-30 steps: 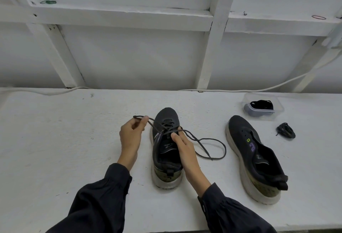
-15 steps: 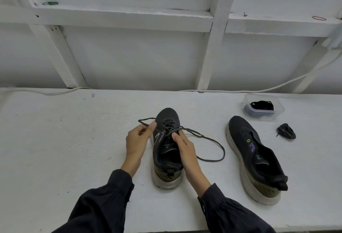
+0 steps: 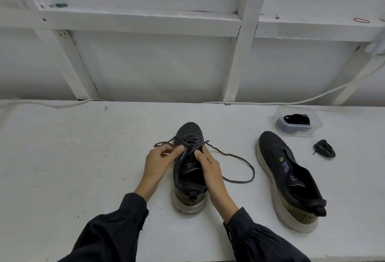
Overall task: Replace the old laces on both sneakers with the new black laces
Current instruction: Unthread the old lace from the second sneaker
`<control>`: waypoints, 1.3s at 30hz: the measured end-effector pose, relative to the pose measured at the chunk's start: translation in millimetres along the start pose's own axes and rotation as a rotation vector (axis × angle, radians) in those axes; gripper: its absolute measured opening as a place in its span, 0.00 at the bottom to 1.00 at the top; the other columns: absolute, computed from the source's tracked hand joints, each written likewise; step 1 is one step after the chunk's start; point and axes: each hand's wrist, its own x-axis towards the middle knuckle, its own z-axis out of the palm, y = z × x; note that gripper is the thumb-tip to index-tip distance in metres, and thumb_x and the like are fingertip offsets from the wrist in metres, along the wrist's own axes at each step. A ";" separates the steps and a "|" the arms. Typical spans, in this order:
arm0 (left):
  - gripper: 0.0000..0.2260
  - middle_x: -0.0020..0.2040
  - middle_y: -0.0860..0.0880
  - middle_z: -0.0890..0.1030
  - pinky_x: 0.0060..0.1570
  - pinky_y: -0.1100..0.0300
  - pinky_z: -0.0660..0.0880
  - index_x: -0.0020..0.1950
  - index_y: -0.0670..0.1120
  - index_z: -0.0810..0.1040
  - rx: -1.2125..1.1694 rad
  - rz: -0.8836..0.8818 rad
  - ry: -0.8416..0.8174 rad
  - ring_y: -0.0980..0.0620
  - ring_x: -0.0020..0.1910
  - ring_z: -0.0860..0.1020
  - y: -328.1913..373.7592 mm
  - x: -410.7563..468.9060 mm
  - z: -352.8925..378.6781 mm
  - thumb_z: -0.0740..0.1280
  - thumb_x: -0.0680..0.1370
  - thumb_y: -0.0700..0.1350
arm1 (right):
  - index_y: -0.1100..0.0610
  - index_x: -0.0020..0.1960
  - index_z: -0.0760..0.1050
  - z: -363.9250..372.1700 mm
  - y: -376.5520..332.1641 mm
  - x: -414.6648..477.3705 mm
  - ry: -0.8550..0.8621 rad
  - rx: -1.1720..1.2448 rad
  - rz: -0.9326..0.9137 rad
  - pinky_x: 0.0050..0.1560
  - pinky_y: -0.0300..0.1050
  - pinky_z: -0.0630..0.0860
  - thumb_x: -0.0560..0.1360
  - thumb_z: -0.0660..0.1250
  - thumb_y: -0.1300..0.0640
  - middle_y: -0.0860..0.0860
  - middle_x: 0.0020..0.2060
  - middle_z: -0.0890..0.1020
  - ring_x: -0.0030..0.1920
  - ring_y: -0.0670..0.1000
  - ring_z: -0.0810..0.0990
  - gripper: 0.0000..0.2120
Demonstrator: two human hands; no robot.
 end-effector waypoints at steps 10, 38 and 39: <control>0.08 0.38 0.50 0.77 0.38 0.58 0.69 0.42 0.49 0.78 -0.236 -0.058 0.317 0.53 0.38 0.72 7.1 7.0 -1.7 0.67 0.79 0.50 | 0.42 0.64 0.75 -1.8 2.4 0.5 -0.002 0.057 0.058 0.61 0.37 0.74 0.80 0.64 0.51 0.34 0.56 0.81 0.58 0.37 0.78 0.14; 0.09 0.35 0.49 0.80 0.33 0.63 0.75 0.41 0.43 0.78 -0.299 0.012 0.327 0.57 0.30 0.77 11.9 11.7 -0.7 0.70 0.78 0.46 | 0.45 0.71 0.71 2.4 2.8 -0.6 0.062 -0.016 0.102 0.69 0.52 0.71 0.72 0.67 0.39 0.44 0.64 0.79 0.65 0.46 0.76 0.29; 0.10 0.34 0.49 0.80 0.33 0.63 0.75 0.42 0.42 0.78 -0.310 -0.007 0.325 0.56 0.31 0.77 10.4 10.8 -1.4 0.71 0.77 0.48 | 0.48 0.70 0.73 2.7 3.4 -0.5 0.088 -0.042 0.087 0.69 0.53 0.71 0.71 0.68 0.37 0.46 0.64 0.79 0.65 0.47 0.76 0.30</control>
